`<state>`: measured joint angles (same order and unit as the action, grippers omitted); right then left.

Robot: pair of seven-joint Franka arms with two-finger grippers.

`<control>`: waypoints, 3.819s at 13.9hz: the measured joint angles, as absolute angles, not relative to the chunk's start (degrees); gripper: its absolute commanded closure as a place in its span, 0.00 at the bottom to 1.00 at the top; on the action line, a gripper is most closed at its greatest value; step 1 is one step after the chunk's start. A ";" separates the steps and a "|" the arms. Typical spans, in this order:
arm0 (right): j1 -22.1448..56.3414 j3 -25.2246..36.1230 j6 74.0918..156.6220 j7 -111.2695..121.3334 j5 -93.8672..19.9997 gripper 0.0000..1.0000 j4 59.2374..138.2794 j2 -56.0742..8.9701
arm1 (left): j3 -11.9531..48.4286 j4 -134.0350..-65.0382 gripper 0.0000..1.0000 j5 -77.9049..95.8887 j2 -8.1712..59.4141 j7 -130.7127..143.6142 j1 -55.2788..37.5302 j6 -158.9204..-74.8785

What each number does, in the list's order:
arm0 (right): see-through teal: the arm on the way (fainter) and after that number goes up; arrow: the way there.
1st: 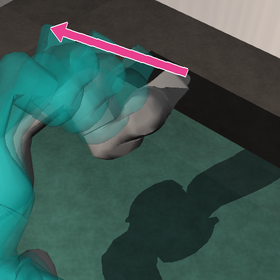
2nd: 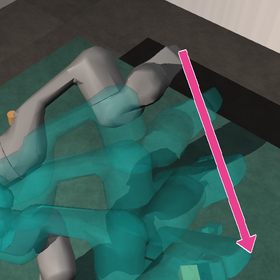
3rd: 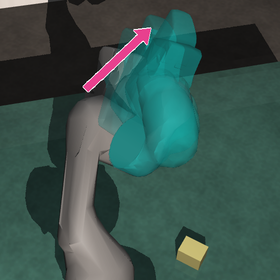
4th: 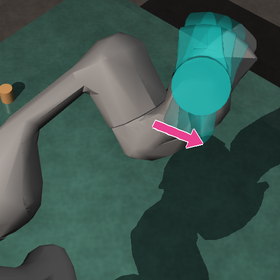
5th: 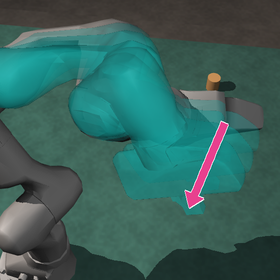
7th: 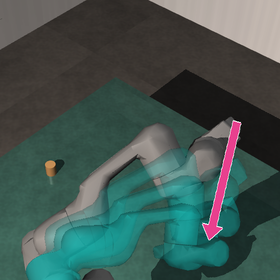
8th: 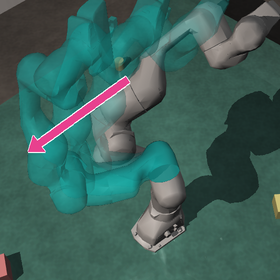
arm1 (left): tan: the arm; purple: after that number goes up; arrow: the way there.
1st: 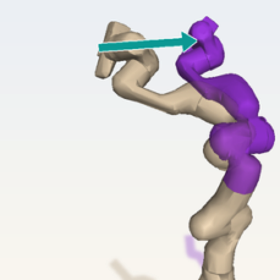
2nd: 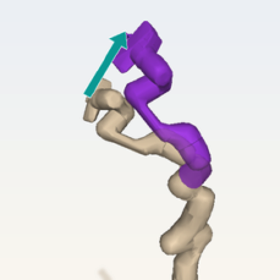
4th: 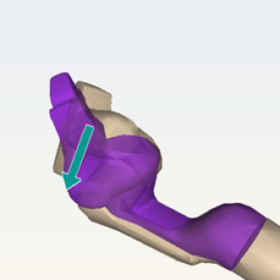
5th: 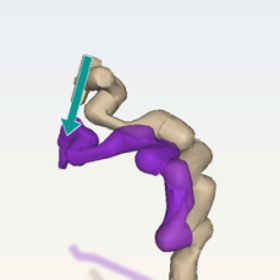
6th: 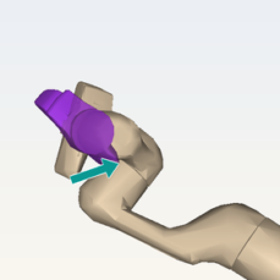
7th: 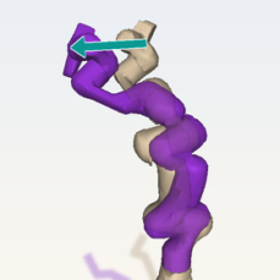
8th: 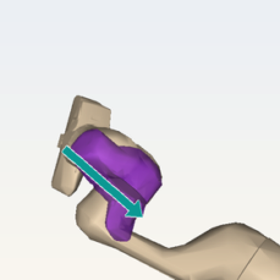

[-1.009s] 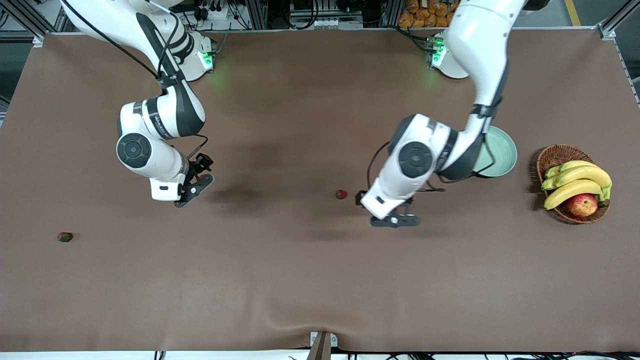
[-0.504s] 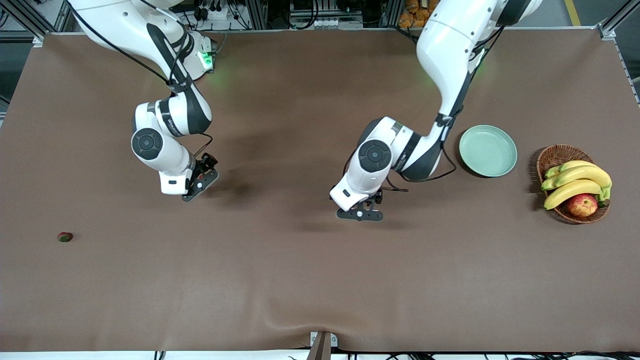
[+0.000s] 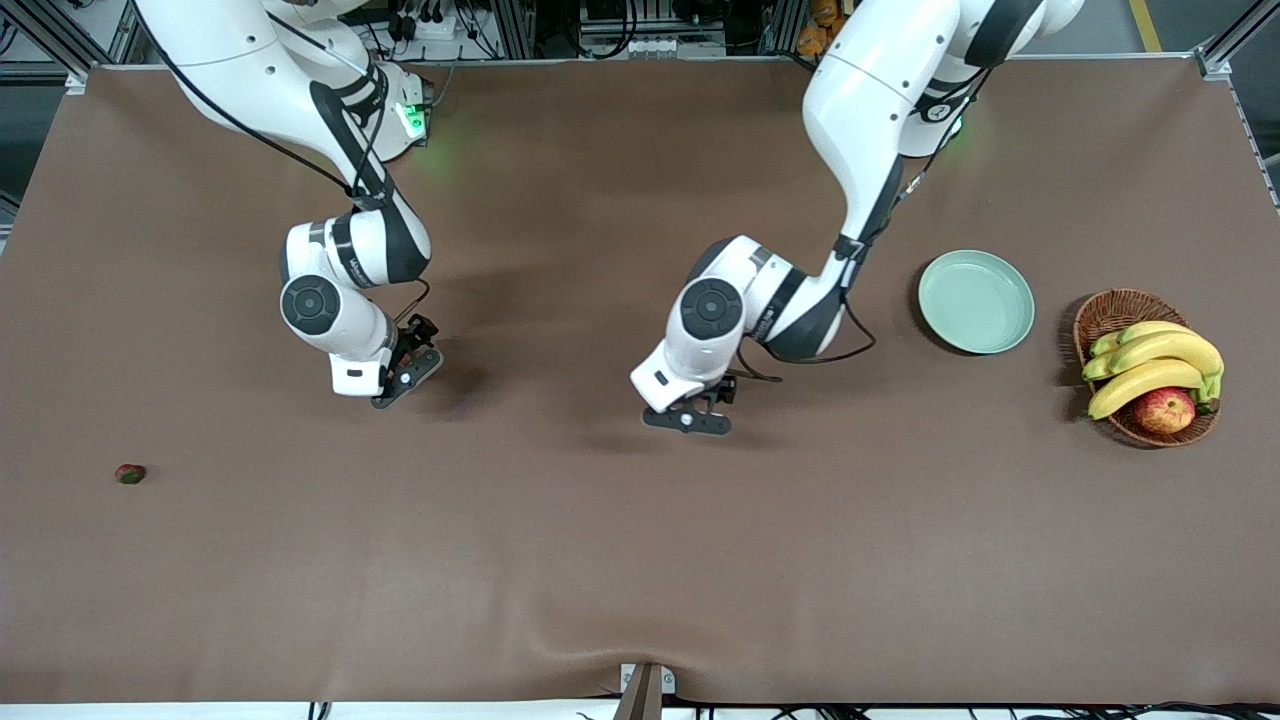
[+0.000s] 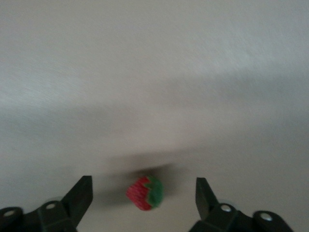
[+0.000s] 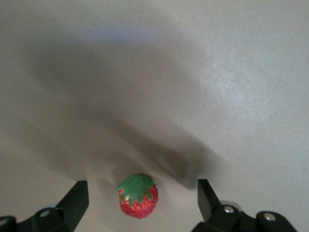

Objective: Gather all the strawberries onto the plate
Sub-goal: 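Lower the left gripper onto the strawberry while the right gripper reaches another, then grasp the strawberry with the left gripper while the right gripper grasps another, then carry the strawberry to the plate while the right gripper sets another down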

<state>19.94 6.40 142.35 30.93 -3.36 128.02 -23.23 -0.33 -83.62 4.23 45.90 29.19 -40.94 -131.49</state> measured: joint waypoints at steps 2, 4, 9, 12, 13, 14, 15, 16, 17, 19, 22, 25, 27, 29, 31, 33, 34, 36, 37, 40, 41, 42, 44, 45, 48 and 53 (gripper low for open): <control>19.53 6.40 142.30 30.94 -3.36 0.78 128.02 -23.23 | -0.35 -83.62 0.21 4.23 46.24 29.31 -41.68 -131.49; 19.49 6.39 142.25 30.94 -3.36 1.00 128.02 -23.23 | -0.50 -83.63 0.27 4.23 46.42 29.29 -41.64 -131.49; 19.49 6.33 141.30 31.00 -3.35 1.00 127.93 -23.03 | -0.81 -84.02 0.38 4.23 46.88 29.21 -41.51 -131.45; 19.75 5.67 138.48 31.81 -3.34 1.00 127.12 -21.41 | -0.90 -84.60 0.45 4.23 46.93 29.23 -41.31 -131.43; 20.20 5.45 137.47 32.63 -3.33 1.00 126.45 -20.49 | -0.90 -84.66 0.48 4.23 46.94 29.27 -41.28 -131.43; 20.75 5.33 136.39 33.56 -3.33 1.00 125.41 -19.65 | -0.90 -84.70 0.51 4.23 46.96 29.27 -41.28 -131.43; 21.29 5.23 135.46 34.55 -3.34 1.00 123.97 -19.10 | -0.90 -84.73 0.54 4.23 46.97 29.28 -41.28 -131.43; 21.87 5.12 134.73 35.33 -3.36 1.00 122.26 -18.80 | -0.90 -84.73 0.54 4.23 46.97 29.29 -41.28 -131.43; 22.48 5.08 134.02 35.67 -3.39 1.00 120.64 -18.72 | -0.90 -84.73 0.54 4.23 46.97 29.30 -41.28 -131.43; 23.89 4.97 133.22 35.79 -4.18 1.00 118.36 -18.72 | -0.90 -84.73 0.54 4.23 46.97 29.30 -41.29 -131.43; 26.24 4.85 133.18 35.92 -7.56 1.00 117.16 -19.09 | -0.86 -84.74 0.75 4.23 46.97 29.37 -41.41 -131.43; 27.19 4.83 133.21 35.92 -9.19 1.00 116.16 -20.28 | -0.86 -84.70 1.00 4.23 46.94 29.37 -41.46 -131.43; 27.18 4.87 133.24 35.92 -9.43 1.00 115.99 -20.72 | -0.86 -84.66 1.00 4.23 46.90 29.37 -41.46 -131.38; 27.18 4.87 133.25 35.92 -9.65 1.00 115.94 -20.86 | -0.93 -84.50 1.00 4.23 46.89 29.37 -41.39 -131.18; 27.21 4.84 133.25 35.92 -10.28 1.00 115.88 -20.88 | -1.20 -84.00 1.00 4.23 46.53 29.37 -41.13 -129.68; 27.86 4.72 133.25 35.94 -11.61 1.00 115.58 -20.93 | -1.63 -83.47 1.00 4.23 45.02 29.37 -40.40 -127.05; 28.53 4.69 133.28 35.94 -12.29 1.00 115.08 -21.10 | -1.79 -83.23 1.00 4.23 43.62 29.37 -39.48 -125.12; 30.14 4.60 133.57 35.93 -12.64 1.00 113.19 -22.07 | -1.91 -83.11 1.00 4.23 40.28 29.15 -37.20 -120.95; 30.97 4.55 133.75 35.91 -12.80 1.00 111.76 -22.94 | -1.95 -83.22 1.00 4.23 38.48 28.94 -35.77 -119.45; 33.92 4.46 135.17 35.91 -18.15 1.00 106.39 -27.30 | -2.05 -86.05 1.00 4.23 33.20 26.66 -31.40 -117.82; 35.13 4.44 136.73 35.91 -20.33 1.00 104.73 -29.07 | -2.09 -87.71 1.00 4.23 31.68 25.02 -29.82 -117.82; 36.39 4.42 138.62 35.91 -22.40 1.00 102.83 -31.21 | -2.12 -89.58 1.00 4.23 30.22 22.75 -27.93 -117.82; 39.01 4.37 141.55 35.16 -26.82 1.00 97.98 -36.13 | -2.10 -93.83 1.00 4.23 27.45 17.65 -23.95 -118.12; 40.55 4.35 142.35 33.17 -28.28 1.00 95.24 -38.64 | -2.08 -96.49 1.00 4.22 25.91 15.10 -22.27 -118.96; 45.50 4.34 143.63 21.84 -28.65 1.00 86.87 -45.46 | -2.02 -106.31 1.00 4.22 20.41 8.63 -17.87 -123.01; 50.42 4.48 147.53 10.28 -28.66 0.70 77.87 -53.50 | -1.91 -119.75 1.00 4.22 12.27 0.68 -10.57 -124.21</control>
<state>50.42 4.48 147.53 10.28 -28.66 77.87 -53.50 -1.91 -119.75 4.22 12.27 0.68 -10.57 -124.21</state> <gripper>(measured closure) 0.674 0.674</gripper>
